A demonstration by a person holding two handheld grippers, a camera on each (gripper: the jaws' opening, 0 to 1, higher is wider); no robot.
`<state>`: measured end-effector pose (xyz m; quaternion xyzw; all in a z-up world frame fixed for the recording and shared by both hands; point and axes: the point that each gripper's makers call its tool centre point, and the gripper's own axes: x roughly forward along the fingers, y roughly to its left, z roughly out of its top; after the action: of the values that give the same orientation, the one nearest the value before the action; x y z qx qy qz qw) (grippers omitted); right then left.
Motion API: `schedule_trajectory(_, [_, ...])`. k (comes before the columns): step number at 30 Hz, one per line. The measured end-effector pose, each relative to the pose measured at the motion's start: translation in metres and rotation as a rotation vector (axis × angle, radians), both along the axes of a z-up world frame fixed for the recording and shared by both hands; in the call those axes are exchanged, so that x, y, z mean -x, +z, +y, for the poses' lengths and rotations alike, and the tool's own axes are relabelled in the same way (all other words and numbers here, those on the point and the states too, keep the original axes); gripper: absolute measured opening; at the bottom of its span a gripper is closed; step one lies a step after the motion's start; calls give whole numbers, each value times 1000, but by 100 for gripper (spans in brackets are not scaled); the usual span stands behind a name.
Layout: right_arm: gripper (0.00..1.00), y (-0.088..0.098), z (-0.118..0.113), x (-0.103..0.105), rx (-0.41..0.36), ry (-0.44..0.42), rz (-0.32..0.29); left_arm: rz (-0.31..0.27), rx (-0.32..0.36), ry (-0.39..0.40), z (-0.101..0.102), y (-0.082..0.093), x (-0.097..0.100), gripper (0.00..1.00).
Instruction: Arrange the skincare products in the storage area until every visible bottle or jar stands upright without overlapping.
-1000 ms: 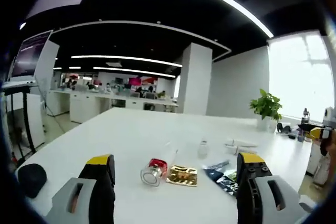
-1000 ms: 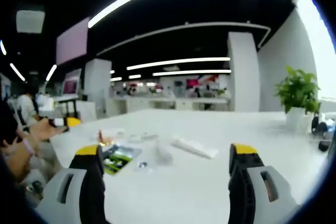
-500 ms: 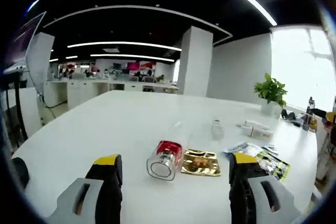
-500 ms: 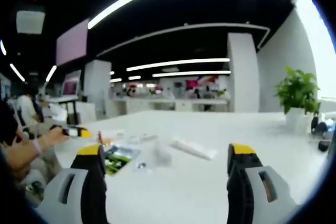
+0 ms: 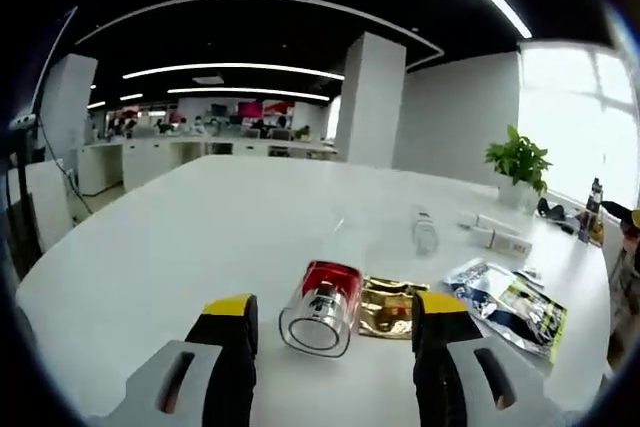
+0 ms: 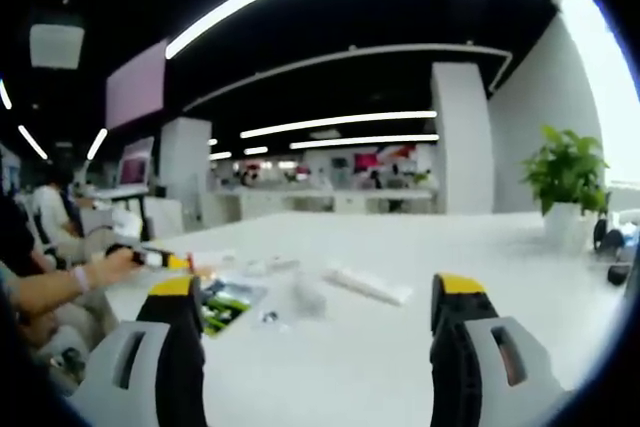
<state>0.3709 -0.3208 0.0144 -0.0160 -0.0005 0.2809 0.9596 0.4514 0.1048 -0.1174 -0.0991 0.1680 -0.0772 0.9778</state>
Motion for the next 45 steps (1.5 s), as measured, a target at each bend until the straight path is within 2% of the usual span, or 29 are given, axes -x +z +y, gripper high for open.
schedule_trajectory(2, [94,1,0,1,-3,-1,-2,27,10,-22,-3,-5,1,59])
schedule_trajectory(4, [93,1,-1,1,-5,-1,-3,26,10,-27,-4,-6,1,59])
schedule_trajectory(9, [92,0,-2,2,-13,0,1,36,-59,-27,-2,-12,1,56])
schedule_trajectory(14, [91,-2,2,2,-10,6,10,32,-43,-13,1,-11,4,31])
schedule_trajectory(17, [90,-3,5,1,-9,12,12,32,-18,-5,1,-9,3,31])
schedule_trajectory(20, [90,-8,14,-1,3,30,29,45,-31,-6,1,-8,3,31])
schedule_trajectory(24, [90,-10,24,-3,30,50,30,104,-37,-11,-2,-8,5,30])
schedule_trajectory(25, [90,-10,27,-4,39,55,30,143,-14,-11,-3,-9,9,30])
schedule_trajectory(29, [90,-9,34,-7,36,74,31,174,0,-3,-4,1,14,29])
schedule_trajectory(37, [90,-11,39,-8,45,92,36,245,-93,-19,0,25,20,29])
schedule_trajectory(43, [90,-15,37,-11,43,87,44,289,-108,-30,-1,46,23,29])
schedule_trajectory(45, [90,-14,36,-11,39,85,41,321,-119,-39,0,51,23,28])
